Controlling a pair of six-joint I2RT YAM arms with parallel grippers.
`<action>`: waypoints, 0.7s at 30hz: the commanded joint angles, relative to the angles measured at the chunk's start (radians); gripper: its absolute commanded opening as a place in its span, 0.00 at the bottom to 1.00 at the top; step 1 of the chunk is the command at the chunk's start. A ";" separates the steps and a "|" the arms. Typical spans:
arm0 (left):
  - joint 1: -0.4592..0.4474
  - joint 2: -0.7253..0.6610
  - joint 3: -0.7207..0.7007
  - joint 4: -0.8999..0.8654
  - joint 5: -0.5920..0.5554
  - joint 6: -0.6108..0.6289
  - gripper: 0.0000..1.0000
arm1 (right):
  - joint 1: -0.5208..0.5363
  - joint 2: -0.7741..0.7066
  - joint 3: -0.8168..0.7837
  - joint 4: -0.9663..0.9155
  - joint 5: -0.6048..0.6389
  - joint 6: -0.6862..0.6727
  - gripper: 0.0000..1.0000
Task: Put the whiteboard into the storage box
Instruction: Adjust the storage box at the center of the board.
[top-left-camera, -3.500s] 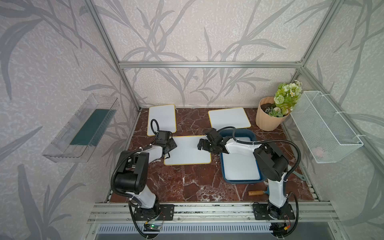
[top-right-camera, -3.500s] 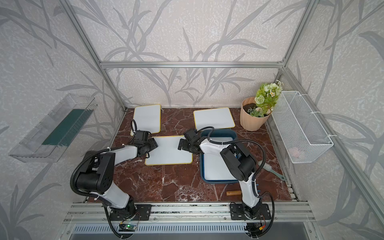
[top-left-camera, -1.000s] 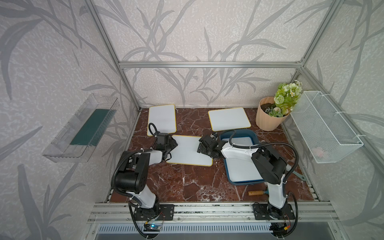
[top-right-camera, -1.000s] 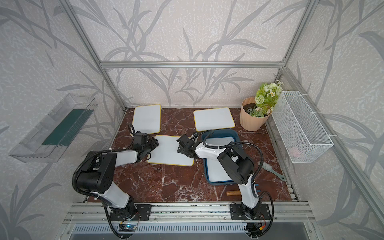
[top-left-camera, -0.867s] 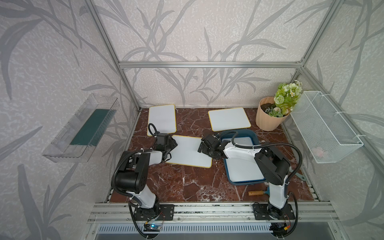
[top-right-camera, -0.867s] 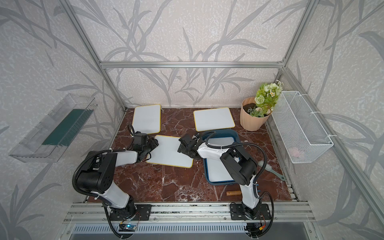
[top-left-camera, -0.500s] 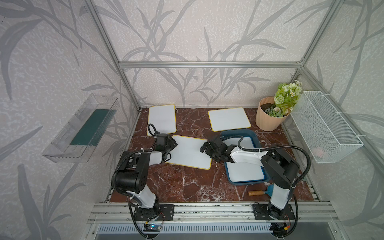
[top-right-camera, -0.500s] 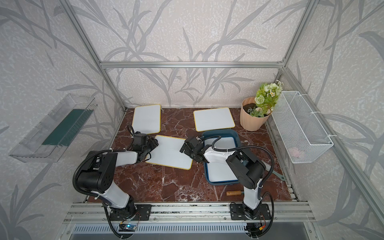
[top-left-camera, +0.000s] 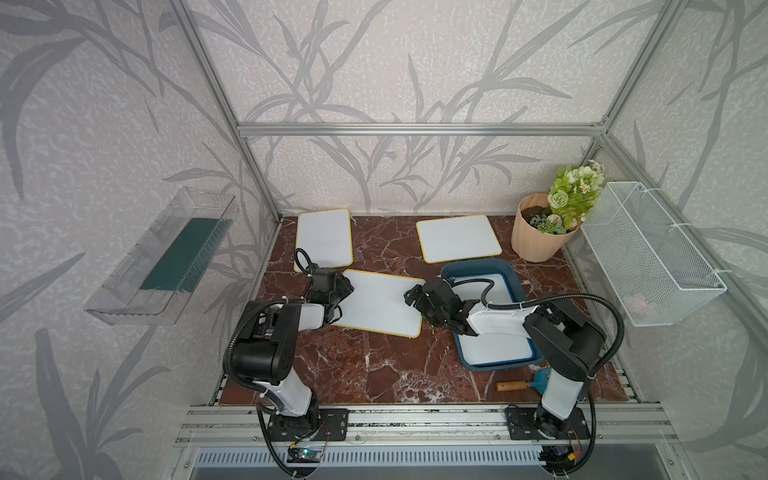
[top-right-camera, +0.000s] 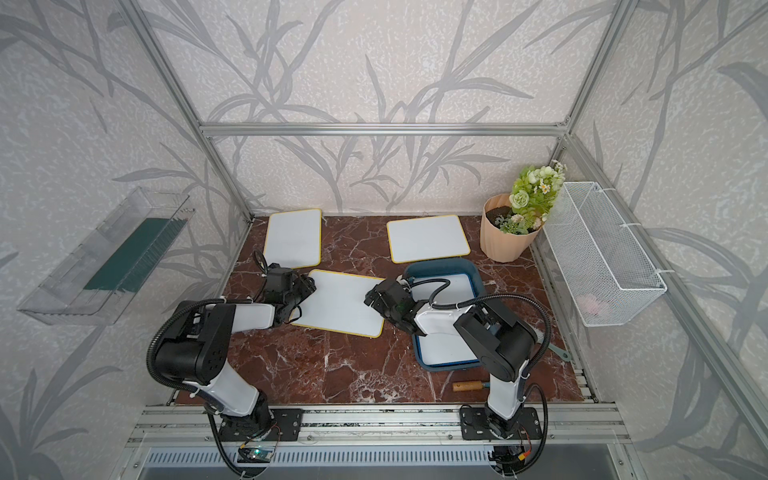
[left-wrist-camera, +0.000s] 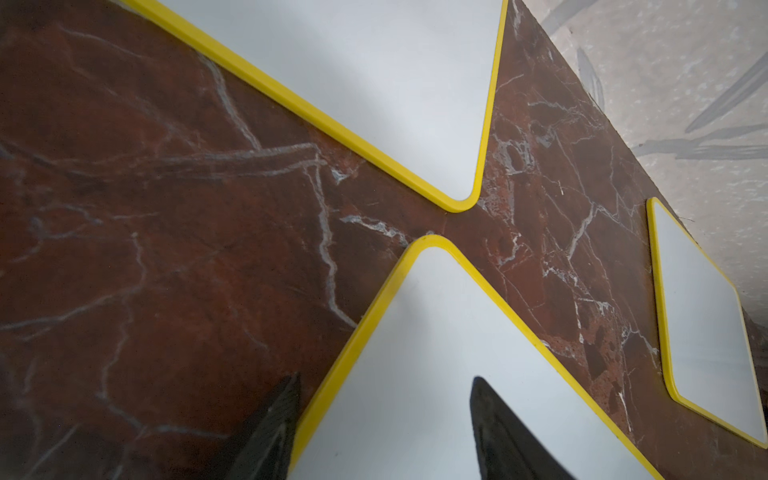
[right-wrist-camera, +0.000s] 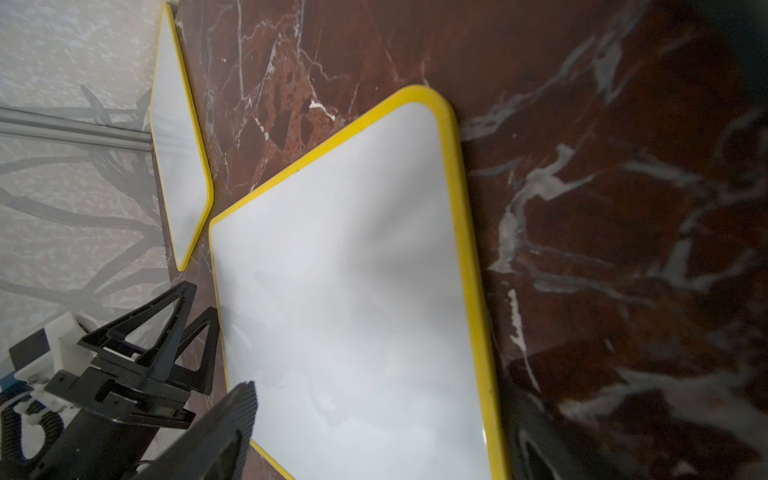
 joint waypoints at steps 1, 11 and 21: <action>-0.047 0.080 -0.089 -0.296 0.260 -0.076 0.66 | 0.034 -0.053 0.043 0.102 -0.148 0.189 0.89; -0.046 0.070 -0.102 -0.286 0.264 -0.077 0.66 | 0.002 -0.084 0.090 0.070 -0.165 0.233 0.88; -0.038 0.064 -0.114 -0.276 0.272 -0.078 0.66 | 0.006 -0.076 0.073 0.195 -0.183 0.182 0.85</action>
